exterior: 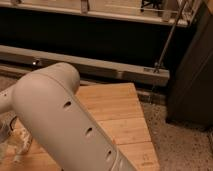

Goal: Stand the bottle upright

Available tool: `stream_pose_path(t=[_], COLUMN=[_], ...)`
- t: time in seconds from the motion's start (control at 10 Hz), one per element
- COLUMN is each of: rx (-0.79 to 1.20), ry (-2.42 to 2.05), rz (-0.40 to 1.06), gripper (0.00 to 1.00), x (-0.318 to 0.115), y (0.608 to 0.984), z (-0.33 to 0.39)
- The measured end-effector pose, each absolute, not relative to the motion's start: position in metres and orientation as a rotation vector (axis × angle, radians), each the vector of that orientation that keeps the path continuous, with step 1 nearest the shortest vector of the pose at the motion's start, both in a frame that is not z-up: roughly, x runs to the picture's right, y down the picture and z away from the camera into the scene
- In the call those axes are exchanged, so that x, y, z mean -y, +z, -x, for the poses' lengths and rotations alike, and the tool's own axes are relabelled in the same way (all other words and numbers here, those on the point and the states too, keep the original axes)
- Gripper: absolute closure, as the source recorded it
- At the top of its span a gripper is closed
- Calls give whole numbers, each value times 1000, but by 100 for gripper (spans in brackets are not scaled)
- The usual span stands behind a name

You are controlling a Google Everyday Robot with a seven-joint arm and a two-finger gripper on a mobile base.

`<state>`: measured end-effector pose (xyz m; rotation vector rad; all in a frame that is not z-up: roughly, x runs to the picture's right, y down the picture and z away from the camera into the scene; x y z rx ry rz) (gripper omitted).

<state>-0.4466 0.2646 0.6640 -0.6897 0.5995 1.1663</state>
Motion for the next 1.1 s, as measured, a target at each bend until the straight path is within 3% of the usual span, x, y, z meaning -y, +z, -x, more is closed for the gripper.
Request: stream_pose_path(t=[1.1], rx=[-602], ry=[1168], rz=[682], gripper=[35], x=[-264], y=[665], z=[448])
